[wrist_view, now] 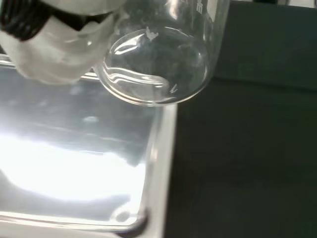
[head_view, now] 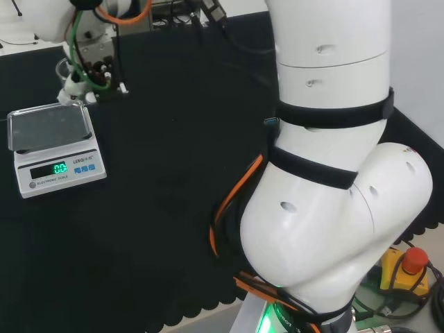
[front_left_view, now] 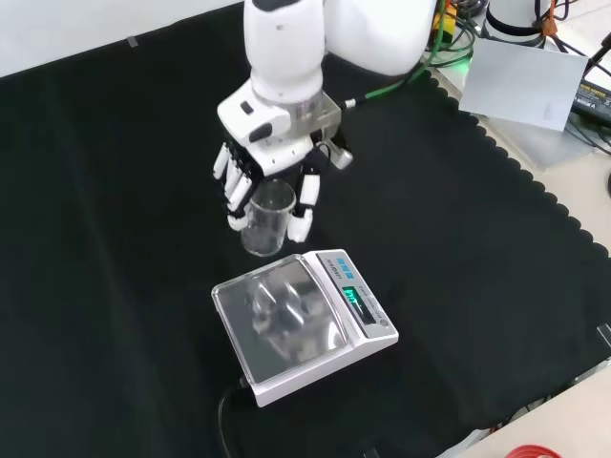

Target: Put the beaker on the electronic balance.

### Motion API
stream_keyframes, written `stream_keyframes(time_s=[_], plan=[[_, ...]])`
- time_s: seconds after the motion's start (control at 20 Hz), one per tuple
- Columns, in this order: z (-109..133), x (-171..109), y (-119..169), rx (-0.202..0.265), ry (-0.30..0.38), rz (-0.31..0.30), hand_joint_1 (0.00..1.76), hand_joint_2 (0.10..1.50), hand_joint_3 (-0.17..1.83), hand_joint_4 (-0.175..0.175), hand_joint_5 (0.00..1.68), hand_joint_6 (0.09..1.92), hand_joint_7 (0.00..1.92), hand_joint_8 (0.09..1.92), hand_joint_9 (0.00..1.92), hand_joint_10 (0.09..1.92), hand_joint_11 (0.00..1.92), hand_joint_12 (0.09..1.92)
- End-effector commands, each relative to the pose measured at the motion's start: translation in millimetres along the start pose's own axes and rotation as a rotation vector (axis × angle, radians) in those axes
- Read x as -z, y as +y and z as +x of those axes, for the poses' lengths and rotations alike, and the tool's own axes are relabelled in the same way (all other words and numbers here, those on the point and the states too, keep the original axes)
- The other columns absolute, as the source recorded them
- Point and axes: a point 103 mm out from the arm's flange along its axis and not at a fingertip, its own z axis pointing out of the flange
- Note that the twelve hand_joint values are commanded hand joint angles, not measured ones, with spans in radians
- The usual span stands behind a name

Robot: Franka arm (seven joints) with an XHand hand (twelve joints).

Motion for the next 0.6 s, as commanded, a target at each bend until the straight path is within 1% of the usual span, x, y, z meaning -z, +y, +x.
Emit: stream_keyframes(time_s=[0.05, 0.2, 0.3, 0.6], plan=[[38, -7, 4, 0.047, 0.009, 0.01, 1.08, 0.91, 0.22, 0.175, 1.18, 0.7, 1.22, 0.77, 1.32, 0.63, 0.97, 1.14], [46, -11, 6, 0.058, 0.013, 0.016, 1.08, 0.91, 0.22, 0.175, 1.18, 0.7, 1.22, 0.77, 1.32, 0.63, 0.97, 1.14], [52, -18, 8, 0.068, 0.001, 0.026, 1.08, 0.91, 0.22, 0.175, 1.18, 0.7, 1.22, 0.77, 1.32, 0.63, 0.97, 1.14], [61, -39, 16, 0.073, -0.004, 0.059, 1.09, 0.91, 0.22, 0.175, 1.18, 0.7, 1.22, 0.77, 1.32, 0.63, 0.97, 1.14]])
